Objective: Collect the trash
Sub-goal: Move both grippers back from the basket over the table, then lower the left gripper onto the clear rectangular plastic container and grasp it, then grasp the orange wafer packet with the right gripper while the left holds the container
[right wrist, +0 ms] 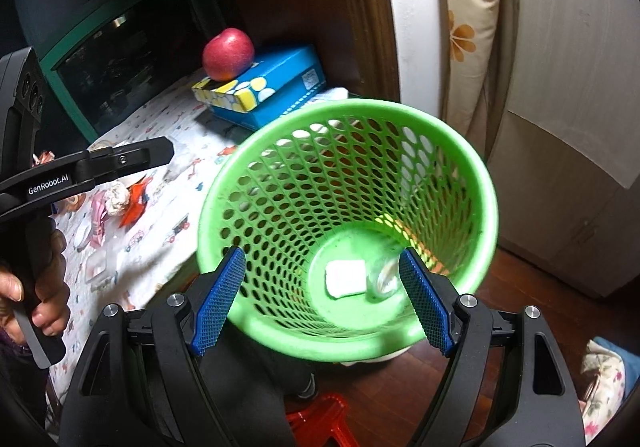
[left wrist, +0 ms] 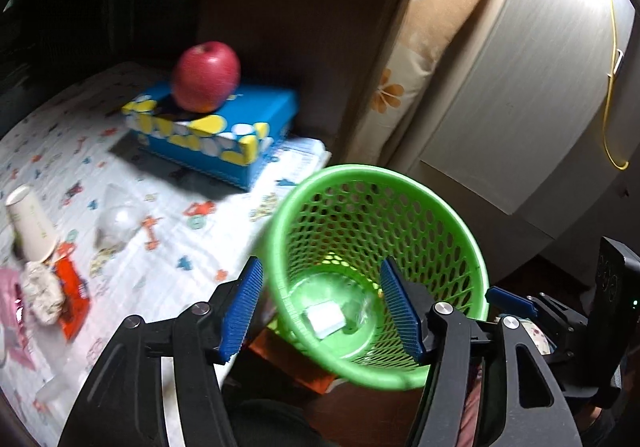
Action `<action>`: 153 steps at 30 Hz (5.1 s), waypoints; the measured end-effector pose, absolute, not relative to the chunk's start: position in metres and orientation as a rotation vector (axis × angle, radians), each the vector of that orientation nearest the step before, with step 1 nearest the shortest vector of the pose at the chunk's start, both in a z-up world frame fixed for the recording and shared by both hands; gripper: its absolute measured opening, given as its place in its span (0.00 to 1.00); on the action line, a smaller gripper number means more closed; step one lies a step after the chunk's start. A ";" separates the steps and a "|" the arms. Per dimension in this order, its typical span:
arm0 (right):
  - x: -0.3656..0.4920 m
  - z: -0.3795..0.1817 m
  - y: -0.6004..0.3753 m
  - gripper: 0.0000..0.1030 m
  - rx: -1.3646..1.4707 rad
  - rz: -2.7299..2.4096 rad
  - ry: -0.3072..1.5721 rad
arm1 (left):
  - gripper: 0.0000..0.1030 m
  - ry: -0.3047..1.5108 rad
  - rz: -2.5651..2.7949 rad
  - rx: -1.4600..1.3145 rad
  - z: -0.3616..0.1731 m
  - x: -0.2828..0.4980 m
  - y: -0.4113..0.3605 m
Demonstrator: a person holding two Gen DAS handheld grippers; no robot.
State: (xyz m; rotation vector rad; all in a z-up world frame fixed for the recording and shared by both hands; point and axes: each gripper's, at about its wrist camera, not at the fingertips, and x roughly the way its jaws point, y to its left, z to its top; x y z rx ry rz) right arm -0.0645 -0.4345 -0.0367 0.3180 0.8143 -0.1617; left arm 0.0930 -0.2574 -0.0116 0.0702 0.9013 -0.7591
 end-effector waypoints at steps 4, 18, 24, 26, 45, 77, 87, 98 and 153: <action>-0.057 -0.033 -0.411 0.83 0.300 -0.118 0.807 | 0.70 0.860 -0.661 0.055 -0.003 0.091 -0.214; -0.009 -0.032 -0.317 0.84 0.197 0.045 0.826 | 0.82 0.874 -0.375 -0.002 -0.021 0.097 -0.056; 0.006 -0.037 -0.291 0.85 0.176 0.091 0.849 | 0.88 0.952 -0.321 -0.003 -0.057 0.089 -0.020; 0.010 -0.038 -0.282 0.85 0.167 0.105 0.856 | 0.89 0.987 -0.307 -0.008 -0.070 0.090 -0.016; 0.017 -0.046 -0.270 0.85 0.155 0.118 0.895 | 0.92 1.081 -0.604 0.339 -0.104 0.109 -0.022; 0.050 -0.052 -0.236 0.85 0.099 0.168 0.945 | 0.92 1.117 -0.842 0.605 -0.139 0.137 -0.040; 0.062 -0.057 -0.230 0.85 0.081 0.186 0.955 | 0.72 1.162 -0.849 0.541 -0.143 0.128 -0.034; 0.114 -0.061 -0.208 0.84 0.113 0.272 0.947 | 0.58 1.114 -0.756 0.360 -0.125 0.108 -0.006; 0.155 -0.083 -0.207 0.48 0.246 0.370 0.964 | 0.57 1.014 -0.594 -0.005 -0.070 0.102 0.017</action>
